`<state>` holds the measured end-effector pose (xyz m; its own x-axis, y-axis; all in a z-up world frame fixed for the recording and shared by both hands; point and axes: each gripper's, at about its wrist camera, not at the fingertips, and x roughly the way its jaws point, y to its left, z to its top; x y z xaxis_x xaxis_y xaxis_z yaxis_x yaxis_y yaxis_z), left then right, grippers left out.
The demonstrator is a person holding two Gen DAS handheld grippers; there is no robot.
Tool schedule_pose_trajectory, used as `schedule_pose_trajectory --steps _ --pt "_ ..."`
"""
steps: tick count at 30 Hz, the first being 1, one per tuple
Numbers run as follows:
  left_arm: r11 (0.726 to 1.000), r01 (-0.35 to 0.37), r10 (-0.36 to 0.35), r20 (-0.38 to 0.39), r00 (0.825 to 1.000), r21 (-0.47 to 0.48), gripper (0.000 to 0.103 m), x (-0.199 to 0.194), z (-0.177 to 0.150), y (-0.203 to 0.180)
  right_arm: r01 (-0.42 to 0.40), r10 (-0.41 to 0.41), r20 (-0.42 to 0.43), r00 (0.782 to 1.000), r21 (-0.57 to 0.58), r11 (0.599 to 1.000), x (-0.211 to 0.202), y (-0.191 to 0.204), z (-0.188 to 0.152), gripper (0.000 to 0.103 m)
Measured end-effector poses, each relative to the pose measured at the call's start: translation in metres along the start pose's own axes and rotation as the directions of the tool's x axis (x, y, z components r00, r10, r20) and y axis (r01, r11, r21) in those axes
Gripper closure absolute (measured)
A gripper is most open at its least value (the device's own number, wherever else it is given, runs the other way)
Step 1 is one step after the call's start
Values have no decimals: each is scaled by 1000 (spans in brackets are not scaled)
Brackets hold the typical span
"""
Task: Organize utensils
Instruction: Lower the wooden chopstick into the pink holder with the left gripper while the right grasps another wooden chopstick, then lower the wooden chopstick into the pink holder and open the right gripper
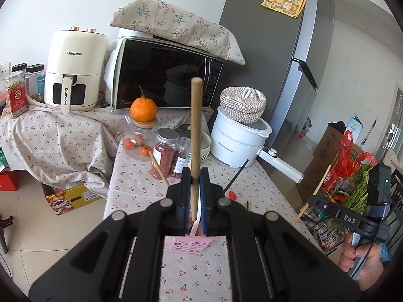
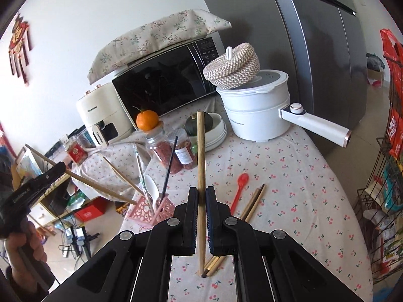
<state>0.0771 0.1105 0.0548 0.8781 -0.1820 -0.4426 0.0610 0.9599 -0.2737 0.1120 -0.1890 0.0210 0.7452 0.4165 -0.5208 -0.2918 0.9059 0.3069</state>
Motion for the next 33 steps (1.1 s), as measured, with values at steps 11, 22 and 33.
schedule_pose_trajectory --steps 11,22,33 --pt "996 -78 82 -84 993 50 95 46 -12 4 -40 40 7 999 0 999 8 14 6 97" --pt "997 -68 71 -165 984 24 95 85 -19 7 -54 54 24 998 14 998 10 16 11 97" --pt "998 -64 63 -200 978 1 28 72 -24 8 -109 104 96 990 55 992 12 28 24 97"
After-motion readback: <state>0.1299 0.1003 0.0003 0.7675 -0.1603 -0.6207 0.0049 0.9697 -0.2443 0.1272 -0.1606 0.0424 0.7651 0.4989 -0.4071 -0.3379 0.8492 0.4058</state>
